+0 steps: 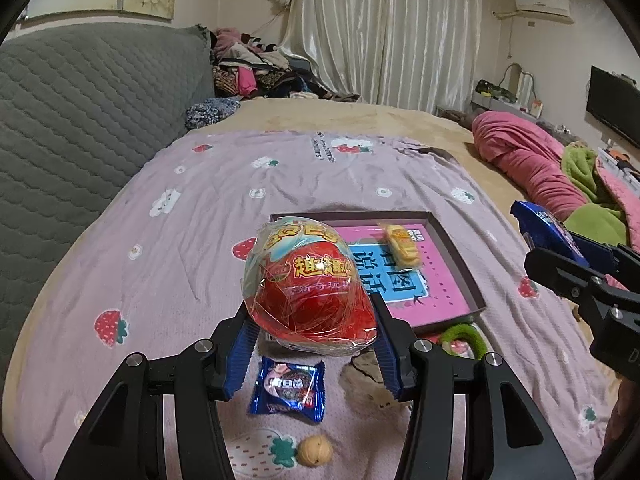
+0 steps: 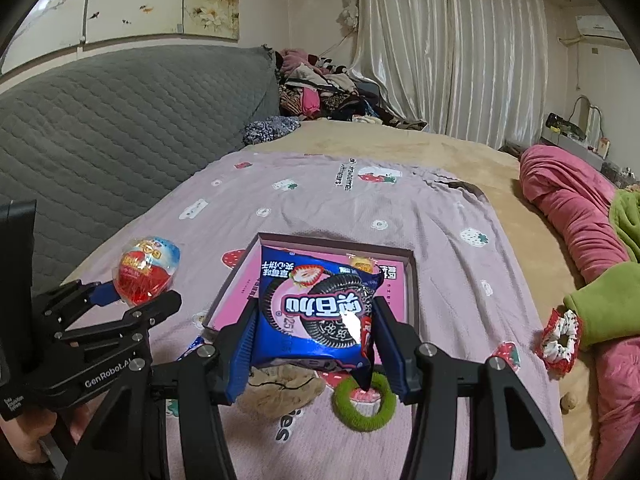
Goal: Organize objects
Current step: 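Carry the egg and the Oreo pack over the tray with both grippers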
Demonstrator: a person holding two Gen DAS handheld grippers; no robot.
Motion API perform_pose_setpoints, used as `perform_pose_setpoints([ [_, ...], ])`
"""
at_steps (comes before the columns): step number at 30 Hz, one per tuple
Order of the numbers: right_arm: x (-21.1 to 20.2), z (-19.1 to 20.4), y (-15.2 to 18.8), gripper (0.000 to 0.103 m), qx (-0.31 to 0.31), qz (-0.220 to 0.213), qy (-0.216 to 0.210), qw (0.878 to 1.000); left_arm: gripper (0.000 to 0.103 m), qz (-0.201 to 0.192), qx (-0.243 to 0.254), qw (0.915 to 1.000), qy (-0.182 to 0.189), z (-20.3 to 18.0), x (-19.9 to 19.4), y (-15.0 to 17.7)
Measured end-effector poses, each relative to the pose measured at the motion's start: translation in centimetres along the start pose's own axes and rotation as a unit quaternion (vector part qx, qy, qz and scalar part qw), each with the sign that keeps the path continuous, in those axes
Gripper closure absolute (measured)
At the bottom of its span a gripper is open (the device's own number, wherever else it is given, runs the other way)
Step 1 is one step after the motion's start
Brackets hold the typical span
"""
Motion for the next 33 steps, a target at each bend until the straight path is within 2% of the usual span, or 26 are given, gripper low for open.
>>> perform_pose_setpoints([
  [19, 5.0, -1.8, 0.2, 0.049, 0.015, 0.015, -0.003, 1.000, 0.048, 0.006, 0.001, 1.0000, 0.006, -1.0, 4.9, -1.0],
  [33, 9.6, -3.6, 1.3, 0.049, 0.028, 0.036, 0.004, 0.999, 0.048, 0.024, 0.009, 0.9996, 0.007, -1.3, 10.1, -0.3],
])
Point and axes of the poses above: each gripper's, at about its wrist camera, not at the fingertips, and x roughly the way its jaws point, z to its left, y to its underside, the point moved 9 cm from there along x, roughly the way its jaws point, and after that the axes turned 1 degree about -z, right-handed, at the moved point
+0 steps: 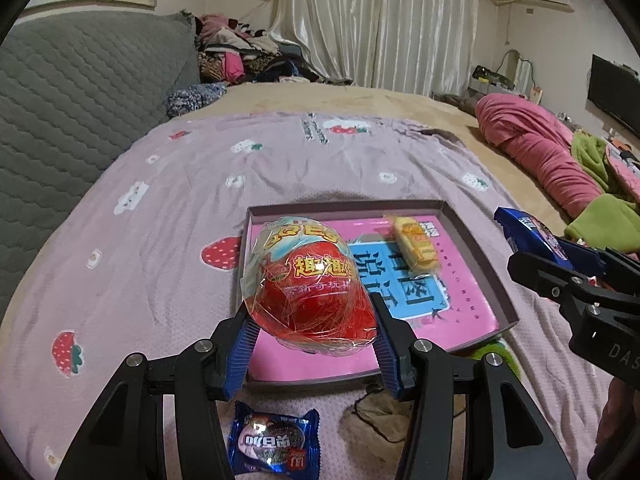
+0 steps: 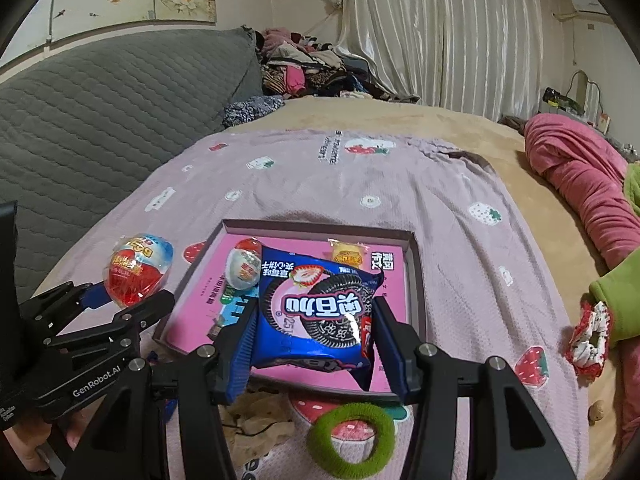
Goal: Organize objects
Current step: 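Carry the egg and the Oreo pack over the tray with both grippers, then lower the egg onto the book with the left gripper while the right gripper lowers the Oreo pack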
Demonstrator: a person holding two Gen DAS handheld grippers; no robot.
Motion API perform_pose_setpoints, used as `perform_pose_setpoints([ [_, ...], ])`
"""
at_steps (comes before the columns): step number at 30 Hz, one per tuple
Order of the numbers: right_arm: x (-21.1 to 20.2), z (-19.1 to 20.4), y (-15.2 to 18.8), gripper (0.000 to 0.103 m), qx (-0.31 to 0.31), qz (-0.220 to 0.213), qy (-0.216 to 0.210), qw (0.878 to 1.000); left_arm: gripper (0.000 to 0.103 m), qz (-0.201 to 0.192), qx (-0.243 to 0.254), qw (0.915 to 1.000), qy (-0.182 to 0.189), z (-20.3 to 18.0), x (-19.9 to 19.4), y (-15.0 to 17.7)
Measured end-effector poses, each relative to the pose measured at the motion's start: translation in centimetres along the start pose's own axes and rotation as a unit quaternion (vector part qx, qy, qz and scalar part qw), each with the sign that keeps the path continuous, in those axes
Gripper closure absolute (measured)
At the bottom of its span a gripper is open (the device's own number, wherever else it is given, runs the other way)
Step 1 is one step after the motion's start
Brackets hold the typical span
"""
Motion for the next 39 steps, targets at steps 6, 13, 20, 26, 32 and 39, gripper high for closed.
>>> perform_pose_setpoints([
  [6, 2.5, -0.4, 1.0, 0.049, 0.000, 0.015, 0.003, 1.000, 0.048, 0.013, 0.000, 0.9999, 0.001, 0.7, 2.6, 0.7],
  [13, 5.0, -0.5, 2.0, 0.049, -0.002, 0.031, 0.006, 1.000, 0.048, 0.023, -0.015, 0.9996, 0.005, 1.5, 5.1, 1.1],
  [20, 7.0, -1.1, 3.1, 0.049, 0.003, 0.041, 0.010, 0.999, 0.048, 0.030, -0.022, 0.9991, 0.022, 1.8, 7.1, 1.7],
  [26, 8.8, -1.6, 4.0, 0.049, 0.005, 0.055, 0.018, 0.998, 0.048, 0.040, -0.017, 0.9988, 0.021, 2.0, 8.7, 2.6],
  [32, 10.3, -1.6, 4.7, 0.049, 0.003, 0.066, 0.023, 0.998, 0.048, 0.053, -0.014, 0.9983, 0.023, 2.0, 9.8, 3.3],
  [39, 11.7, -2.1, 5.7, 0.049, 0.012, 0.087, 0.023, 0.996, 0.048, 0.068, -0.012, 0.9972, 0.027, 1.7, 10.6, 4.1],
])
Point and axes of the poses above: each gripper's, at about its wrist camera, not at the fingertips, and x roughly the way its jaws point, z to its left, y to its underside, the point moved 9 cm from there along x, roughly the way its jaws point, and after that the axes turned 1 degree about -z, right-handed, at the moved point
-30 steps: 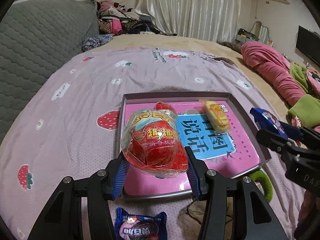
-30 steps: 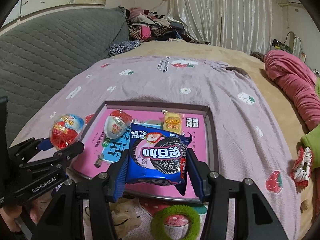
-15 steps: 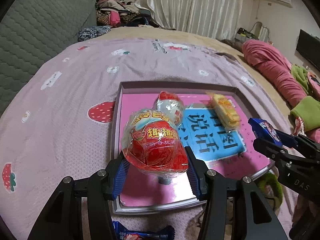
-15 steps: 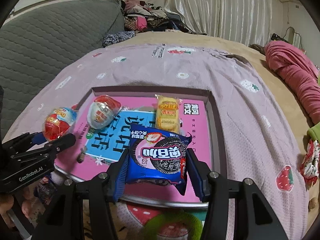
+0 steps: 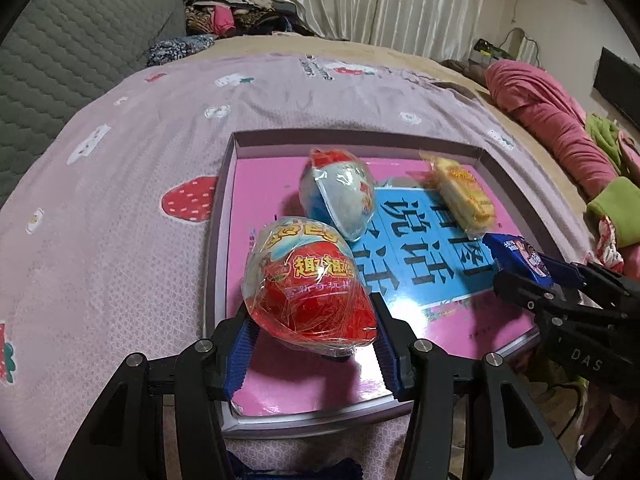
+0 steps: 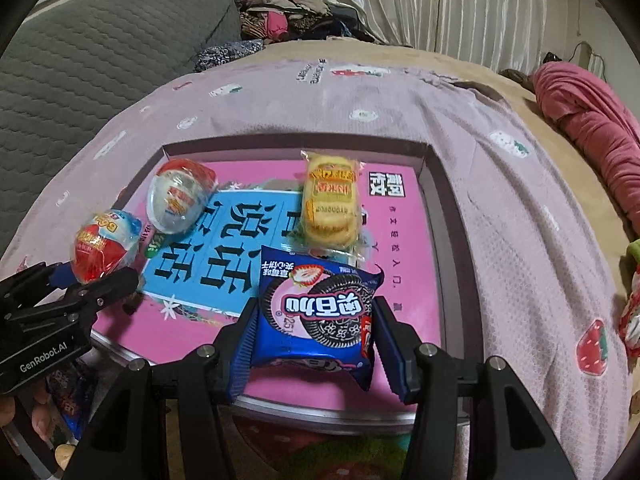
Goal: Organize objects
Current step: 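Lower the egg onto the book with the left gripper while the right gripper lowers the Oreo pack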
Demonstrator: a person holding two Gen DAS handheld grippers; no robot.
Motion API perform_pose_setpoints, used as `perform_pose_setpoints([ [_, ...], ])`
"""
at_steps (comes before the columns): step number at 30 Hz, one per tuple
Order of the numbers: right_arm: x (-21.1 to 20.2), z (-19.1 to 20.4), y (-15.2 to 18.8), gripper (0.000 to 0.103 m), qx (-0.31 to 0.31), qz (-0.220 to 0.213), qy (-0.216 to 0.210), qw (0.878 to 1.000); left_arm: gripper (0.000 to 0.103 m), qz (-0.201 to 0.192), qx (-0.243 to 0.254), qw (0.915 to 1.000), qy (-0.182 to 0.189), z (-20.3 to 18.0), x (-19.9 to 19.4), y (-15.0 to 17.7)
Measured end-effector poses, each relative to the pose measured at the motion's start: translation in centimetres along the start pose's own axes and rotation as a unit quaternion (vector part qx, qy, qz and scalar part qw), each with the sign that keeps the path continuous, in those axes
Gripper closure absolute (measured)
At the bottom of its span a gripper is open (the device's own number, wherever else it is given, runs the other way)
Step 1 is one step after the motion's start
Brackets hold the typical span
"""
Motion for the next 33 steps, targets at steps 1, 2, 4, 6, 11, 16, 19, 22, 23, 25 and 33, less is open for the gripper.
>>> perform_pose_setpoints([
  [1, 0.1, -0.1, 0.0, 0.049, 0.000, 0.001, 0.001, 1.000, 0.048, 0.002, 0.001, 1.0000, 0.001, 0.0, 0.1, 0.1],
  [2, 0.2, -0.1, 0.1, 0.049, 0.001, 0.002, 0.002, 1.000, 0.048, 0.003, 0.002, 1.0000, 0.000, -0.1, 0.2, 0.2],
  [4, 0.5, -0.2, 0.2, 0.049, 0.003, 0.005, 0.001, 1.000, 0.048, 0.004, 0.003, 1.0000, 0.000, -0.1, 0.4, 0.3],
  [6, 0.7, -0.3, 0.3, 0.048, 0.004, 0.006, 0.003, 1.000, 0.048, 0.012, -0.001, 0.9999, 0.001, 0.0, 0.7, 0.5],
  [11, 0.9, -0.3, 0.2, 0.048, 0.000, 0.006, 0.008, 1.000, 0.048, 0.014, 0.001, 0.9999, 0.000, -0.1, 0.9, 0.7],
  [16, 1.0, -0.2, 0.2, 0.046, -0.003, 0.007, 0.011, 1.000, 0.048, 0.011, -0.001, 0.9999, -0.001, -0.1, 1.0, 0.7],
  [19, 1.0, -0.2, 0.3, 0.044, -0.002, 0.009, 0.011, 1.000, 0.048, 0.008, -0.002, 1.0000, -0.002, -0.1, 0.8, 0.7],
  [22, 1.0, -0.1, 0.4, 0.043, -0.003, 0.012, 0.013, 1.000, 0.048, 0.009, -0.001, 1.0000, -0.003, 0.0, 0.7, 0.8],
  [23, 1.0, -0.1, 0.4, 0.043, -0.001, 0.013, 0.013, 1.000, 0.046, 0.009, -0.002, 1.0000, -0.002, -0.1, 0.7, 0.8],
  [25, 1.1, -0.2, 0.5, 0.041, 0.002, 0.017, 0.012, 1.000, 0.042, 0.008, -0.002, 1.0000, -0.001, -0.1, 0.7, 0.8],
  [33, 0.7, -0.3, 0.4, 0.037, 0.013, 0.020, 0.008, 1.000, 0.028, 0.003, -0.006, 1.0000, 0.004, -0.2, -0.1, 0.4],
])
Point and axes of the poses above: each gripper's, at about its wrist camera, not at the fingertips, and x roughly the way its jaws point, z to its left, y to its underside, the point moved 9 cm from there along x, roughly the way its jaws point, and after that the axes turned 1 degree about -z, right-handed, at the moved point
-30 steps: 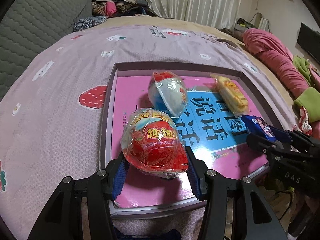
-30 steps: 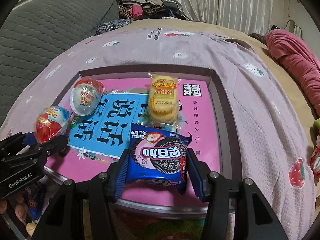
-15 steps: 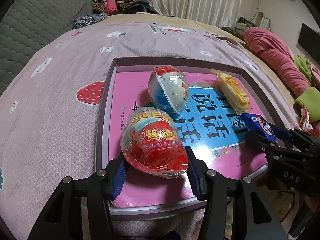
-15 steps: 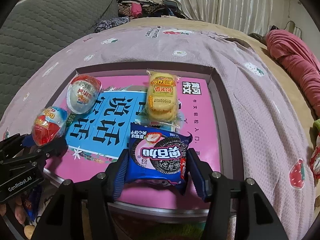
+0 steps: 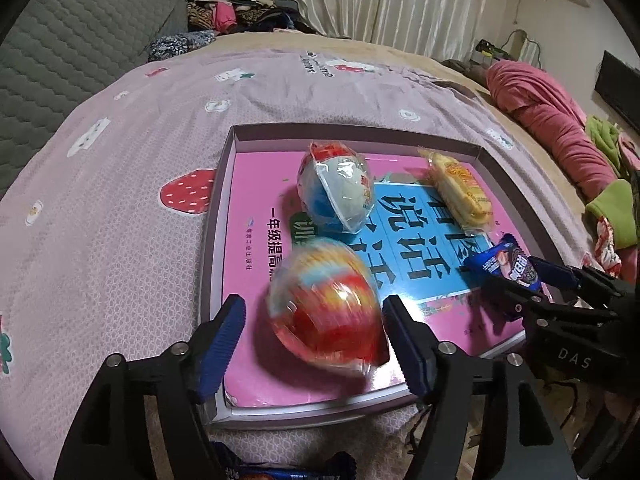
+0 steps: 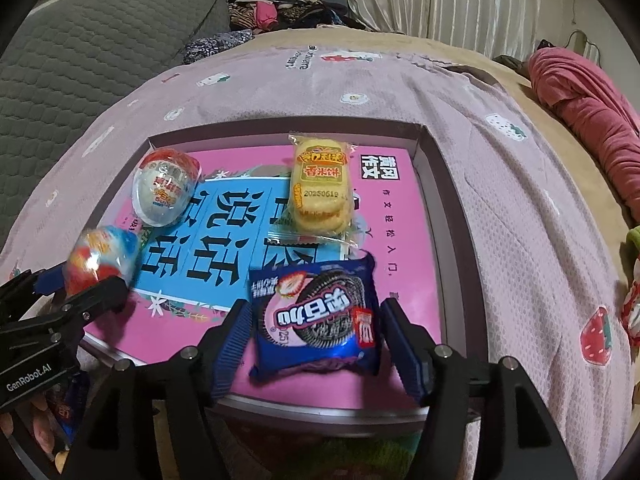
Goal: Organize objects
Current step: 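Lower the egg onto the book with the left gripper while the right gripper lowers the Oreo pack, then open both grippers and withdraw them from the tray toward the walnut and hair tie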
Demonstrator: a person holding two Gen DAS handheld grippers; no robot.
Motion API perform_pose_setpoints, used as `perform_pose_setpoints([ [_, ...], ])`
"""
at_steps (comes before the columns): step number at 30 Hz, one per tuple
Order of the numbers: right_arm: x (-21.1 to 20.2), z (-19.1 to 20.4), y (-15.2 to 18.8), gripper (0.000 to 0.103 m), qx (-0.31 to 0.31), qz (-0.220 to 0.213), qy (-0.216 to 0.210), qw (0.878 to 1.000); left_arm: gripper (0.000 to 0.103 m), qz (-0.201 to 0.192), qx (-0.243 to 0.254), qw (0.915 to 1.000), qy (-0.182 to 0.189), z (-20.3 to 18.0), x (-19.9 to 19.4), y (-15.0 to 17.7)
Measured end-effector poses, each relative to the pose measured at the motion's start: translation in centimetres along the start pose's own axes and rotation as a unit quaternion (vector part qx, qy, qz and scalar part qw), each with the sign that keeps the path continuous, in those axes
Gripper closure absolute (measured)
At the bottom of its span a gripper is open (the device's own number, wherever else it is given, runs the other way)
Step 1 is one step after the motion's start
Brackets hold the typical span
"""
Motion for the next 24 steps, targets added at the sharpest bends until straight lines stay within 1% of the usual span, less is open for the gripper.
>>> perform_pose_setpoints([
  [2, -0.3, 0.0, -0.1, 0.035, -0.002, -0.002, 0.003, 1.000, 0.024, -0.002, 0.005, 0.9999, -0.010, 0.0, -0.3, -0.1],
  [4, -0.6, -0.1, -0.2, 0.033, 0.000, -0.004, 0.005, 1.000, 0.023, -0.005, 0.005, 0.9999, -0.011, 0.1, -0.7, -0.1],
  [8, -1.4, -0.3, -0.4, 0.032, 0.004, -0.009, 0.003, 1.000, 0.023, -0.006, -0.004, 0.9999, -0.008, 0.4, -1.4, -0.1],
  [17, -2.6, -0.2, 0.0, 0.029, 0.001, -0.008, 0.005, 1.000, 0.019, -0.009, 0.007, 0.9997, -0.022, 0.4, -2.8, 0.4],
  [24, -4.1, -0.2, 0.5, 0.026, 0.000, -0.012, 0.007, 1.000, 0.018, -0.012, 0.010, 0.9994, -0.032, 0.8, -4.5, 0.8],
])
Point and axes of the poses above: each gripper's, at about its wrist camera, not at the fingertips, and x roughly the way its jaws point, z to its left, y to its underside, the point moved 9 cm from there along x, roughly the way its jaws point, and after that the axes turned 1 degree about -z, right-handed, at the moved point
